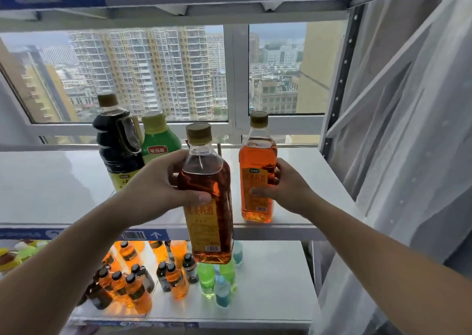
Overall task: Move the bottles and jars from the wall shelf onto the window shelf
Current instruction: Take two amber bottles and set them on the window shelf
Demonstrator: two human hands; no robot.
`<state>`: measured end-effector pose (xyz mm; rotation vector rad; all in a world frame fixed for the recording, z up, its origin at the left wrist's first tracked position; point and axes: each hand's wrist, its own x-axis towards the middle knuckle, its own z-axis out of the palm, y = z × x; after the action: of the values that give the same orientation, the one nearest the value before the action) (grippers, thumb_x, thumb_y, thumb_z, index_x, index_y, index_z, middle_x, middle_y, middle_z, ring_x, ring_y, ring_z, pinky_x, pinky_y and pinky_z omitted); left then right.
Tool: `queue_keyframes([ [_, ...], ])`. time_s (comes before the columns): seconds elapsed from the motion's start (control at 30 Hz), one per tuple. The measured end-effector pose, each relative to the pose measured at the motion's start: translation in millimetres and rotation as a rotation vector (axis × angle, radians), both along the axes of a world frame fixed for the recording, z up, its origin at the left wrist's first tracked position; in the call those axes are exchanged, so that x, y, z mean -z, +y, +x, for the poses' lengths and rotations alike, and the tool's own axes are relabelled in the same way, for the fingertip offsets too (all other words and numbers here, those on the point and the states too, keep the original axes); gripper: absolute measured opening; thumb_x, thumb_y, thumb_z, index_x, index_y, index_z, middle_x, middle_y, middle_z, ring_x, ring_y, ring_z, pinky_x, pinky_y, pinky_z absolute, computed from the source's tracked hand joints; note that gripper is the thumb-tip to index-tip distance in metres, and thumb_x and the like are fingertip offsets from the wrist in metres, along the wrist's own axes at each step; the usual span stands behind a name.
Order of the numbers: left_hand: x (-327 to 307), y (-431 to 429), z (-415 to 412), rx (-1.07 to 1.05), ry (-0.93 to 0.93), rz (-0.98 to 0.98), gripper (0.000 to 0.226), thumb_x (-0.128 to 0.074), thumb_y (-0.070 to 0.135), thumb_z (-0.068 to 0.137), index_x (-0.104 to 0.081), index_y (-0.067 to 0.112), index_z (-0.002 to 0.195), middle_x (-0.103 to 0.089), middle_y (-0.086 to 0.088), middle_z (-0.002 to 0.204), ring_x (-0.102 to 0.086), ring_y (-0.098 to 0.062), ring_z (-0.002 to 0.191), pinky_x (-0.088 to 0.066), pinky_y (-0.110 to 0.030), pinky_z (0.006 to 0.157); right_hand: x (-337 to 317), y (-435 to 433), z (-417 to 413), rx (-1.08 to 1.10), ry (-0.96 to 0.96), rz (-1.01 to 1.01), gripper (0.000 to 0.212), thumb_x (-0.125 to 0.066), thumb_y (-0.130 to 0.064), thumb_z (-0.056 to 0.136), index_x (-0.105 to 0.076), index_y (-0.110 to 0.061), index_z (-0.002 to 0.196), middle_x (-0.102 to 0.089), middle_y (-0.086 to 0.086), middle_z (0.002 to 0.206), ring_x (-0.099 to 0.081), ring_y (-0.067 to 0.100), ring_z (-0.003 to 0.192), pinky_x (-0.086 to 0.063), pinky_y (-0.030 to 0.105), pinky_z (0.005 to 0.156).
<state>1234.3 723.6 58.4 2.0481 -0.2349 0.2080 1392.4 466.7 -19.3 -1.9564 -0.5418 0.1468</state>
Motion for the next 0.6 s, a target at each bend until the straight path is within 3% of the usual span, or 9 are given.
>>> queue_keyframes([
  [0.47,1,36,37,-0.005,-0.002,0.011,0.062,-0.095,0.026,0.069,-0.068,0.028,0.124,-0.077,-0.002,0.114,-0.074,-0.027,0.107,-0.061,-0.053,0.088,3,55,81,-0.08,0.035,-0.041,0.071,-0.088,-0.019,0.08,-0.05,-0.031,0.138,-0.07,-0.009,0.124,-0.067,0.018,0.118,-0.054,0.054,0.105],
  [0.6,2,42,43,0.012,0.006,-0.005,0.064,-0.092,0.032,0.067,-0.067,0.025,0.126,-0.076,-0.004,0.115,-0.074,-0.028,0.108,-0.061,-0.055,0.089,5,61,94,-0.09,0.045,-0.042,0.076,-0.088,-0.021,0.078,-0.047,-0.03,0.142,-0.069,-0.007,0.127,-0.066,0.02,0.121,-0.052,0.057,0.106],
])
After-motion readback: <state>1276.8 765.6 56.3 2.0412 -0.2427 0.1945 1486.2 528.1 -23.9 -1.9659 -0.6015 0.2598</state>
